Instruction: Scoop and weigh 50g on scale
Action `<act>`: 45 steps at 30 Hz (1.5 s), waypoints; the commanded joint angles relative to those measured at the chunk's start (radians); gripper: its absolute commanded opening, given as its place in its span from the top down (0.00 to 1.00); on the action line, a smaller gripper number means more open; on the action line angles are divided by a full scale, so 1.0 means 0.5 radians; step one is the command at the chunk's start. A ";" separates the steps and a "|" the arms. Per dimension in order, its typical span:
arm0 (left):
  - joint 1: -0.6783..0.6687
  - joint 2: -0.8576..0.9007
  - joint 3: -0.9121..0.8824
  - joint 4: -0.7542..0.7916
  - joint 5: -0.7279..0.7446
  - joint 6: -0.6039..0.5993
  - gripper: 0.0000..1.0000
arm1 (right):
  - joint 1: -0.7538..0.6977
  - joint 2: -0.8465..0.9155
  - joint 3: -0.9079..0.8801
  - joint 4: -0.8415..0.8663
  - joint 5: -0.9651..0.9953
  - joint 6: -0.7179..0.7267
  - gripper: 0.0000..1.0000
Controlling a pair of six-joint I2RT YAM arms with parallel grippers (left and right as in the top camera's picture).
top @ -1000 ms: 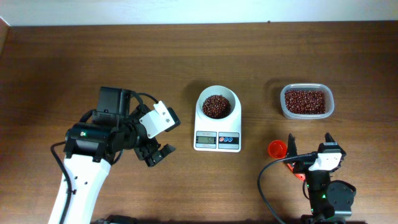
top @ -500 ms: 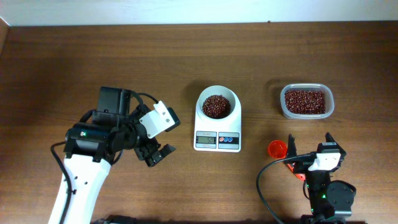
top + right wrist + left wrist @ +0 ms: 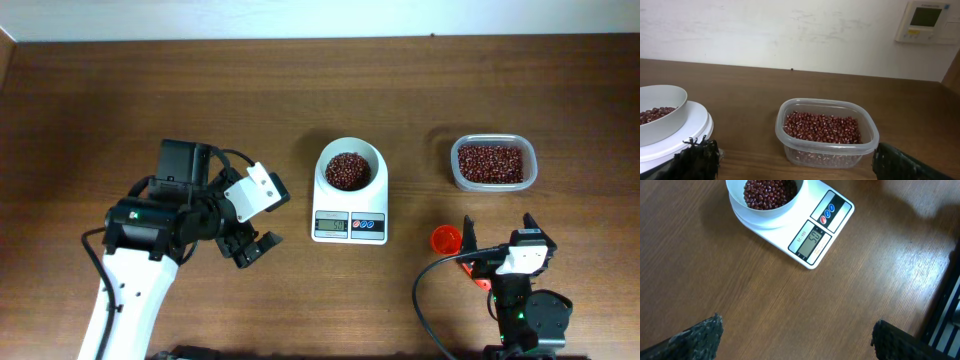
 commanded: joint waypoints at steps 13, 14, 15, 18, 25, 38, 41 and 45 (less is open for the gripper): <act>-0.008 -0.005 0.001 0.003 0.007 -0.018 0.01 | -0.002 -0.024 -0.014 -0.002 -0.037 -0.014 0.01; -0.008 -0.005 0.001 0.003 0.007 -0.018 0.01 | -0.002 -0.024 -0.014 -0.002 -0.037 -0.014 0.01; -0.008 -0.005 0.001 0.003 0.007 -0.018 0.01 | -0.002 -0.024 -0.014 -0.002 -0.037 -0.014 0.01; -0.008 -0.005 0.001 0.003 0.007 -0.018 0.01 | -0.002 -0.024 -0.014 -0.002 -0.037 -0.014 0.01; -0.008 -0.005 0.001 0.003 0.007 -0.018 0.01 | -0.002 -0.024 -0.014 -0.002 -0.037 -0.014 0.01; 0.103 -0.439 -0.124 -0.005 0.066 -0.021 0.01 | -0.002 -0.024 -0.014 -0.002 -0.037 -0.014 0.01; 0.338 -0.739 -0.292 0.202 0.114 -0.591 0.01 | -0.002 -0.024 -0.014 -0.002 -0.037 -0.014 0.01; 0.356 -1.223 -0.640 0.563 0.072 -1.044 0.01 | -0.002 -0.024 -0.014 -0.002 -0.037 -0.014 0.01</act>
